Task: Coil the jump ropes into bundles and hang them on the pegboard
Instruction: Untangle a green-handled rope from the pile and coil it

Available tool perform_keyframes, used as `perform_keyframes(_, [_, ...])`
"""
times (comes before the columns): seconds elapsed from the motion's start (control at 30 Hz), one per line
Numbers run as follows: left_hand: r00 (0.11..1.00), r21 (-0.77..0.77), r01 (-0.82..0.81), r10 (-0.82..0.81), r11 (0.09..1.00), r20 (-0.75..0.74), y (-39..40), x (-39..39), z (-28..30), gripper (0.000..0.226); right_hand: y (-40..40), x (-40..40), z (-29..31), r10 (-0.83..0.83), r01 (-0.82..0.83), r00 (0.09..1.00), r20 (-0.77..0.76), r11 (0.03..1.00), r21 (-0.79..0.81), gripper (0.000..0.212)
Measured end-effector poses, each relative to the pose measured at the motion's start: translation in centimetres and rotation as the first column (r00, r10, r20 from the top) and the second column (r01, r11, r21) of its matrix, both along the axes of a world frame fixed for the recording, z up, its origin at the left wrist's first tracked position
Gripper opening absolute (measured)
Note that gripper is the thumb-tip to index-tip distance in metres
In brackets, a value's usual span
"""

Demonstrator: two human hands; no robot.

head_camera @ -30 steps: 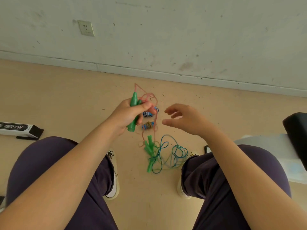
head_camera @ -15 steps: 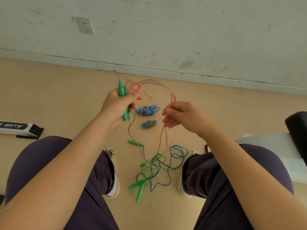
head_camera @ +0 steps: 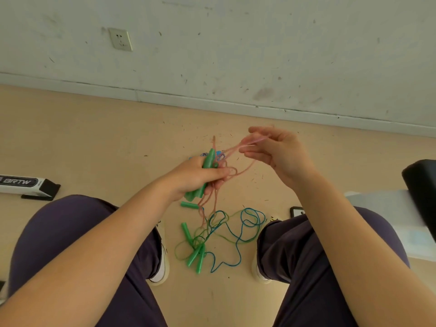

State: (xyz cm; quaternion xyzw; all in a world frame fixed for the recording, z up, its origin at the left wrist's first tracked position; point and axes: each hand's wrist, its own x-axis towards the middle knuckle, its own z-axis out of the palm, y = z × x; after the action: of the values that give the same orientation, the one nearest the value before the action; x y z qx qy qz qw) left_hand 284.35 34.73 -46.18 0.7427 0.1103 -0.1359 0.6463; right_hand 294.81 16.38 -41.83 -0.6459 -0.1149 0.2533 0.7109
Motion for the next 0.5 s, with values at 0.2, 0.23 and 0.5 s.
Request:
perform_keyframes(0.2, [0.970, -0.327, -0.239, 0.239, 0.914, -0.043, 0.3, 0.6, 0.5, 0.027, 0.6, -1.4, -1.5, 0.197, -0.174, 0.980, 0.040, 0.930, -0.324, 0.027])
perform_keyframes(0.23, [0.966, -0.388, -0.252, 0.256, 0.886, -0.042, 0.4, 0.7, 0.7, 0.027, 0.8, -1.8, -1.7, 0.264, -0.233, 0.964, 0.039, 0.902, -0.363, 0.025])
perform_keyframes(0.5, [0.862, -0.629, -0.357, 0.503, 0.691, 0.063, 1.2, 1.1, 1.7, 0.025, 2.0, -3.2, -3.4, 0.630, -0.403, 0.771, 0.094, 0.597, -0.694, 0.014])
